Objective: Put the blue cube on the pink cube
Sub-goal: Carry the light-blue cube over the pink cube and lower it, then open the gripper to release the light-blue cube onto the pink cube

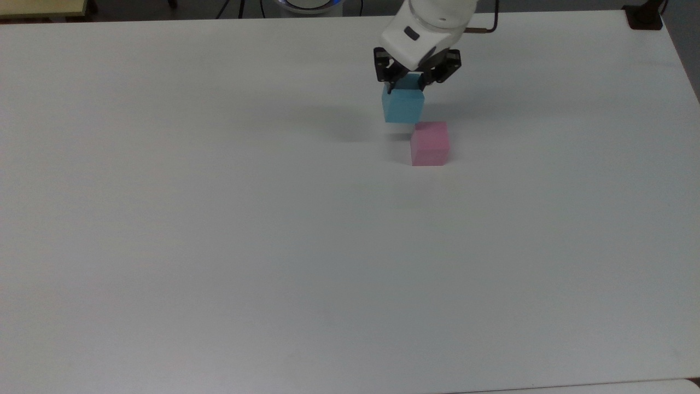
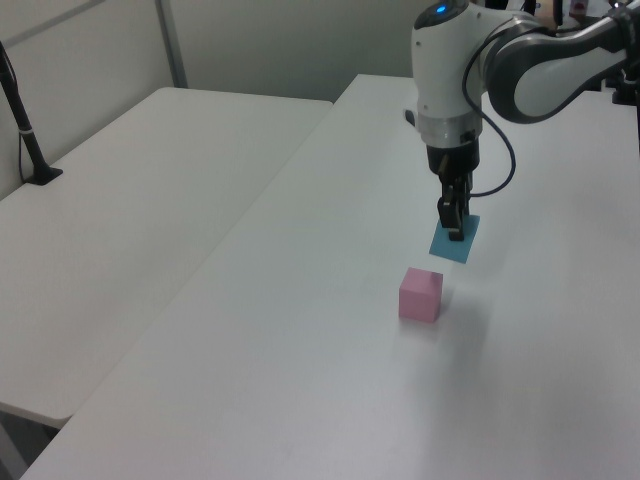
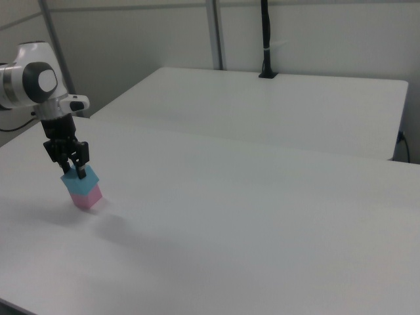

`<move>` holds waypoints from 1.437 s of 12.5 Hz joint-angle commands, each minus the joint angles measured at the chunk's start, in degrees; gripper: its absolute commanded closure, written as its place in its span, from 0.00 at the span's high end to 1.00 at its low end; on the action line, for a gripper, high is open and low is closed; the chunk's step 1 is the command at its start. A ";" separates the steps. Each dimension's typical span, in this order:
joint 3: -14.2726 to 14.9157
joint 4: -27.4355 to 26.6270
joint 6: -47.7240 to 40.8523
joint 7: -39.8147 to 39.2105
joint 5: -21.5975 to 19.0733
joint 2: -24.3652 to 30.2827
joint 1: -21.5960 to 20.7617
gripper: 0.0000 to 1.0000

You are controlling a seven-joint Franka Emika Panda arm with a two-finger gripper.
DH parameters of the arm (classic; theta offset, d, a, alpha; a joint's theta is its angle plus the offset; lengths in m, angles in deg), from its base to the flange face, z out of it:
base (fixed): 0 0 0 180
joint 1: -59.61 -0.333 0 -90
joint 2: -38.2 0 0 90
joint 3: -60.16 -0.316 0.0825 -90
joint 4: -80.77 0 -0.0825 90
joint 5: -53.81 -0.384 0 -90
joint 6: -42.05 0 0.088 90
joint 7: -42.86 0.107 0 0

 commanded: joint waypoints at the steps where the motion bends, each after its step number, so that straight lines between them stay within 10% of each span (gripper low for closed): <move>1: 0.41 7.91 -1.02 3.58 0.68 -6.98 -1.89 0.34; 9: 0.41 13.64 -0.84 6.49 0.07 -12.36 -3.74 0.36; 11: 0.41 13.73 -1.02 6.93 -0.81 -12.28 -3.48 1.00; 18: 0.50 13.82 -2.76 8.34 -1.51 -6.06 -1.73 1.00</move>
